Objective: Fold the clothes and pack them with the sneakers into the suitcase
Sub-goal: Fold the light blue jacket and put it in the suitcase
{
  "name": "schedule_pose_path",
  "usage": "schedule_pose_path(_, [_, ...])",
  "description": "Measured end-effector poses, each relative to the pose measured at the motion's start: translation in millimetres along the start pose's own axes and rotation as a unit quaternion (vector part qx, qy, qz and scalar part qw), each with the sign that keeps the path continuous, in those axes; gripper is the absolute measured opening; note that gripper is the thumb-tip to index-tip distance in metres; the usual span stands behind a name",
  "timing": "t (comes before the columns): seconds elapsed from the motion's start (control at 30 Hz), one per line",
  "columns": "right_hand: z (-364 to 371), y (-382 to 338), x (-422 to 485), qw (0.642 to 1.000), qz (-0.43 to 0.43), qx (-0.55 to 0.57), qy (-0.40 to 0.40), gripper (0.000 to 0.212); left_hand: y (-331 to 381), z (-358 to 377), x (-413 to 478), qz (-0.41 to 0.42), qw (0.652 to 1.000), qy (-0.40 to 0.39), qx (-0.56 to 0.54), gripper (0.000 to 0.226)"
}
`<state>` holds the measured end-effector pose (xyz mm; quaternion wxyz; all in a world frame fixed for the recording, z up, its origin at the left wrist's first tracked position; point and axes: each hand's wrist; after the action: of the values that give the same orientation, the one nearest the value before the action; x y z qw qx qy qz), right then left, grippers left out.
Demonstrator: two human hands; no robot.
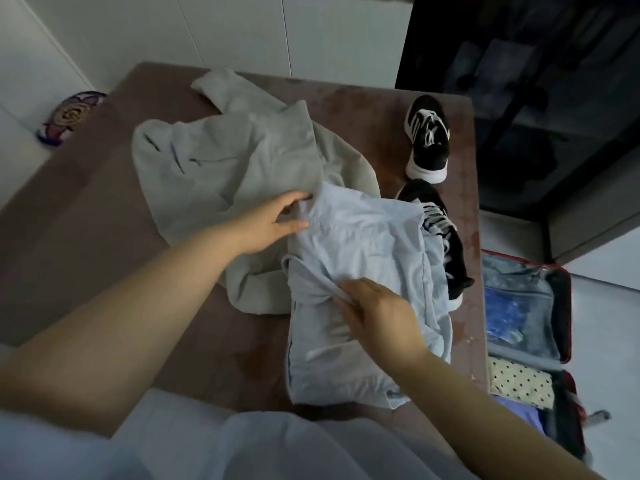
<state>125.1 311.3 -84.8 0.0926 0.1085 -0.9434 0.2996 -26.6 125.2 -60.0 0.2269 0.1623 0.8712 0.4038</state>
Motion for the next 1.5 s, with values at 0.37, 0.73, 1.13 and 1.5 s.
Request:
schedule_pose_path(0.37, [-44.0, -2.3, -1.6, 0.986, 0.048, 0.16, 0.021, 0.016, -30.9, 33.7, -50.3, 0.089, 0.994, -0.051, -0.036, 0.026])
schedule_pose_path(0.73, [-28.4, -23.8, 136.3, 0.994, -0.012, -0.069, -0.082, 0.061, -42.1, 49.8, -81.5, 0.157, 0.984, 0.072, 0.04, 0.019])
schedule_pose_path(1.13, [-37.2, 3.2, 205.1, 0.983, 0.04, -0.08, -0.161, 0.038, -54.3, 69.9, -149.1, 0.07, 0.992, 0.096, 0.05, 0.014])
schedule_pose_path(1.5, [11.3, -23.0, 107.0, 0.95, -0.152, -0.249, -0.109, 0.074, -32.2, 35.0, -120.1, 0.069, 0.91, 0.407, 0.027, 0.031])
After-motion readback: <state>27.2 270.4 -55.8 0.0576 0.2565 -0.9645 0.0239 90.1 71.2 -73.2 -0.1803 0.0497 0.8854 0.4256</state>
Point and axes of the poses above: each hand's wrist, its own x-axis towards the middle knuckle, its own z-axis out of the palm, y = z × x, and after that the axes turned 2 degrees about -x, right-handed
